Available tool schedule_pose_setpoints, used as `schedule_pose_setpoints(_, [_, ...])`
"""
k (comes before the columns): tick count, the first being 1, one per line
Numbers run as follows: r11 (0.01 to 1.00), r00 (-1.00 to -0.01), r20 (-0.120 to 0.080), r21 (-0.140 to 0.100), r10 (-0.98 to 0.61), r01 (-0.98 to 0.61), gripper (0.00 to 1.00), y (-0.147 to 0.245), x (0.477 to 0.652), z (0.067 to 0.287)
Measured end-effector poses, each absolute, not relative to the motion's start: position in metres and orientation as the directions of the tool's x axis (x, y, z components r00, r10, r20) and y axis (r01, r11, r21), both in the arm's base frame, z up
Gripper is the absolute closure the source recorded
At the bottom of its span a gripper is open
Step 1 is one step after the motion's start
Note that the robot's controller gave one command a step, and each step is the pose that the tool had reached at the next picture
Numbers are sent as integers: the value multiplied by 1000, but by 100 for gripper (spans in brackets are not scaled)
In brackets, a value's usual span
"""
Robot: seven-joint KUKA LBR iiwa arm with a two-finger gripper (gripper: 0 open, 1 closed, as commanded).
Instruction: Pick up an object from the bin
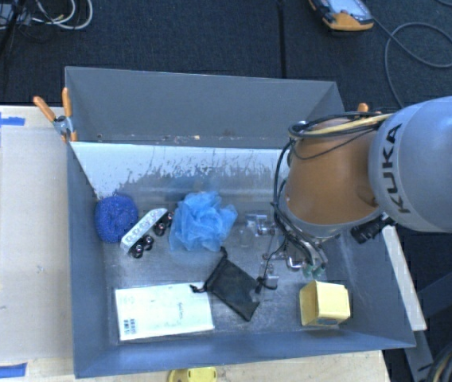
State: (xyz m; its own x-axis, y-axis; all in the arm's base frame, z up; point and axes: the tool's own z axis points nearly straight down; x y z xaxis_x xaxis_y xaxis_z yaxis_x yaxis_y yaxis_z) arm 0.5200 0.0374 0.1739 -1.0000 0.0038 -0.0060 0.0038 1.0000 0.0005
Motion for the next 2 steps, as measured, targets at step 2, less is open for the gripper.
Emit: schedule_pose_setpoints(2, [997, -997, -1, 1, 72, 72, 0, 70, 491, 87])
